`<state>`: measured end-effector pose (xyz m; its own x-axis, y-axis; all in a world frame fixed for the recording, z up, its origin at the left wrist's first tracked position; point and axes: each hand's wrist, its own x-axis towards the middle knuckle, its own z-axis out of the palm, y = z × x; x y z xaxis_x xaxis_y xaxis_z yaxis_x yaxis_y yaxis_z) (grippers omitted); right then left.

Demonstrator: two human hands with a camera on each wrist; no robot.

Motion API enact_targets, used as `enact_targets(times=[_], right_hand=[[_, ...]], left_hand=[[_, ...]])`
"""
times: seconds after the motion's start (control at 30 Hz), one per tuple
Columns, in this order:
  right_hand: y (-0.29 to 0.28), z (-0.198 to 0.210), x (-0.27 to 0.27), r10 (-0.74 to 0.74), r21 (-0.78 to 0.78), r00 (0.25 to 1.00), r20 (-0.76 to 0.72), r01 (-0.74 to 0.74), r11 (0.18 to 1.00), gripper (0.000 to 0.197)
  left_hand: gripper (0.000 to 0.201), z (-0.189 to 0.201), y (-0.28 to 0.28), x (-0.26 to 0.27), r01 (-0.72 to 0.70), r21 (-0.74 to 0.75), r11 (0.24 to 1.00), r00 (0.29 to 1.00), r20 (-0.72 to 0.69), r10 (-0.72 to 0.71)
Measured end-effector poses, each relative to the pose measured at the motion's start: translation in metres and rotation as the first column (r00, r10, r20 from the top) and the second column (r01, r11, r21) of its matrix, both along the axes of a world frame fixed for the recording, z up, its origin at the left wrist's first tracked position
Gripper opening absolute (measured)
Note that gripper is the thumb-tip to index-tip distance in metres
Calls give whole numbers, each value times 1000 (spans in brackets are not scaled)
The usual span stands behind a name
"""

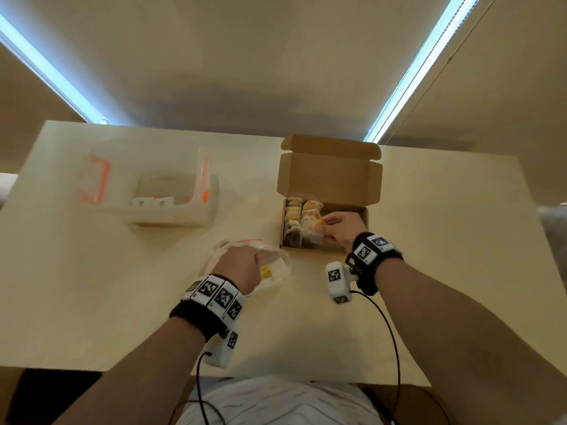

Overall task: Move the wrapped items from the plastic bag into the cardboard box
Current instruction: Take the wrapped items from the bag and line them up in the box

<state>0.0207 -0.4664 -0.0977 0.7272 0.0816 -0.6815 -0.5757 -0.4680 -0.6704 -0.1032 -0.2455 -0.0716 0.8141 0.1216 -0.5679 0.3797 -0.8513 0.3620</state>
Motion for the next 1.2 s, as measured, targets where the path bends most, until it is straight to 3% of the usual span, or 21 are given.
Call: enact_targets(times=[0.1,0.2,0.3,0.43,0.6,0.83,0.97,1.03,1.1,1.13,1.2], right_hand=[[10,-12,7,97,-123,994,49,-90,988,16],[16,-21,10,189,-320,981,41,-166,933,18],[19,-28,10,232,-412,972,25,-201,889,26],[17,-32,12,196,-371,980,44,-166,914,23],[10,-36,9,175,-135,984,-27,-177,975,14],[9,-37,5,272,-333,959,83,-231,914,19],[9,-14,4,319,-424,942,107,-247,871,26],[16,5,-6,385,-473,894,228,-244,846,22],[34,24,-25,495,-416,795,352,-341,843,11],[46,32,-38,571,-373,739,358,-447,813,9],[71,41,-64,736,-369,632,243,-641,673,14]], left_hand=[[23,10,-1,-4,34,65,997,999,-20,-33],[21,18,-3,-9,54,104,993,998,-39,-50],[20,14,1,-13,33,108,994,997,-67,-26],[22,15,4,-13,0,65,998,998,-70,5],[23,17,5,-9,-27,24,999,999,-29,28],[19,20,8,-10,-53,18,998,999,14,53],[14,26,13,-13,-55,50,997,998,20,54],[9,27,18,-15,-58,75,995,998,10,58],[25,24,25,-17,-60,112,992,998,-1,60],[36,23,29,-19,-49,129,990,999,-17,51],[53,19,36,-22,-36,151,988,998,-49,44]])
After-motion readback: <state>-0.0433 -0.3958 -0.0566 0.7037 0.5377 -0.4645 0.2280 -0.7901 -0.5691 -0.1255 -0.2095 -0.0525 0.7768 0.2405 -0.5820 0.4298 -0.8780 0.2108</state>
